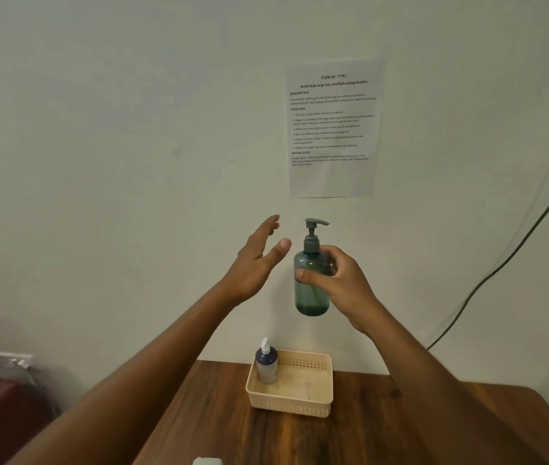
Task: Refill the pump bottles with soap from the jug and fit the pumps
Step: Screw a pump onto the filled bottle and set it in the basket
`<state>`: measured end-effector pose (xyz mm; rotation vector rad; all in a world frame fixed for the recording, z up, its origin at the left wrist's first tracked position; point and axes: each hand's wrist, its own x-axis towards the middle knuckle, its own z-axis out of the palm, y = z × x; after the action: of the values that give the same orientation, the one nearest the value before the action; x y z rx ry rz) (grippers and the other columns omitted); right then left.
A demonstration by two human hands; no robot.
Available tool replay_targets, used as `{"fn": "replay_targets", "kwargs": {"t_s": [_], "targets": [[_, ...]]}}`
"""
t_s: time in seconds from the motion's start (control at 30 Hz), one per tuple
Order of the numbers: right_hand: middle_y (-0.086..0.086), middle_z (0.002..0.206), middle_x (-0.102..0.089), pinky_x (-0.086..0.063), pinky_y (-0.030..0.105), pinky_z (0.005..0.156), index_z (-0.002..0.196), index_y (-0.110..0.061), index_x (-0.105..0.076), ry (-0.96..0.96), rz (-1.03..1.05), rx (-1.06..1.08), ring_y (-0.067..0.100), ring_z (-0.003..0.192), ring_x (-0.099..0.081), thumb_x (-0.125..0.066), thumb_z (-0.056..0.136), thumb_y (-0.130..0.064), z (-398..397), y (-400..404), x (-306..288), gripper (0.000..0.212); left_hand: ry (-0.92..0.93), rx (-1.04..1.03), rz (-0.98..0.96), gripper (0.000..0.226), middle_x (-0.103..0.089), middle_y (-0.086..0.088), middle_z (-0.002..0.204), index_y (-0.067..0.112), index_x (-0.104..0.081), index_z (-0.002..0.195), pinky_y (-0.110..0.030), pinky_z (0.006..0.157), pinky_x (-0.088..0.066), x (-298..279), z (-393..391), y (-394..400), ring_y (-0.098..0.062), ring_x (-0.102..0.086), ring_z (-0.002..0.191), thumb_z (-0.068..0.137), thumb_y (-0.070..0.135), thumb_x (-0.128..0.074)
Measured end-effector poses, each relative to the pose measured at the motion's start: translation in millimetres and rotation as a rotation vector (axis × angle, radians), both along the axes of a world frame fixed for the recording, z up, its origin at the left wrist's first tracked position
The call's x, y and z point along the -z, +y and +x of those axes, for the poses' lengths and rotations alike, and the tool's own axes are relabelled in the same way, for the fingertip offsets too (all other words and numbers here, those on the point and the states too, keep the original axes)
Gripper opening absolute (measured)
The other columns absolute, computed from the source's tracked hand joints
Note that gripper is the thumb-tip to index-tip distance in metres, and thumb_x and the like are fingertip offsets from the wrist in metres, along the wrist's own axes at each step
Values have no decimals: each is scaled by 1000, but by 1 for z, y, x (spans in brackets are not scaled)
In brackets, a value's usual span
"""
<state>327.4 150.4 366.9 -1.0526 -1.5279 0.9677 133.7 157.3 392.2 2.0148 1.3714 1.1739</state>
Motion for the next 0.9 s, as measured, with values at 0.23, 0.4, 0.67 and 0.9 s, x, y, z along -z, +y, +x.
{"fn": "replay_targets", "kwargs": {"t_s": [0.23, 0.4, 0.67, 0.9], "targets": [[-6, 128, -60, -49, 20, 77, 132, -27, -56, -44, -10, 104, 17, 115, -57, -87, 78, -36, -19, 23, 28, 63, 152, -95, -41, 84, -6, 6, 174, 34, -7, 164, -56, 128, -11, 40, -17, 15, -22, -9, 160, 94, 69, -34], [-10, 125, -58, -47, 22, 82, 133, -28, -53, -81, -47, 180, 14, 112, -56, -92, 71, -39, -33, 44, 55, 74, 213, -137, -72, 84, -5, 4, 174, 31, -6, 165, -53, 127, -6, 77, -33, 31, -24, -7, 161, 95, 69, -33], [-12, 120, -57, -48, 25, 89, 127, -27, -52, -119, -66, 274, 13, 110, -56, -95, 65, -38, -50, 75, 107, 76, 243, -159, -157, 87, -5, 2, 175, 30, -6, 165, -56, 128, -8, 129, -51, 54, -25, -7, 161, 92, 71, -31], [-6, 133, -61, -46, 28, 95, 134, -23, -54, -223, -122, 305, 14, 119, -56, -93, 70, -36, -66, 108, 165, 77, 256, -188, -242, 88, -4, 1, 175, 29, -6, 165, -59, 128, -8, 183, -65, 77, -25, -6, 161, 91, 72, -30]]}}
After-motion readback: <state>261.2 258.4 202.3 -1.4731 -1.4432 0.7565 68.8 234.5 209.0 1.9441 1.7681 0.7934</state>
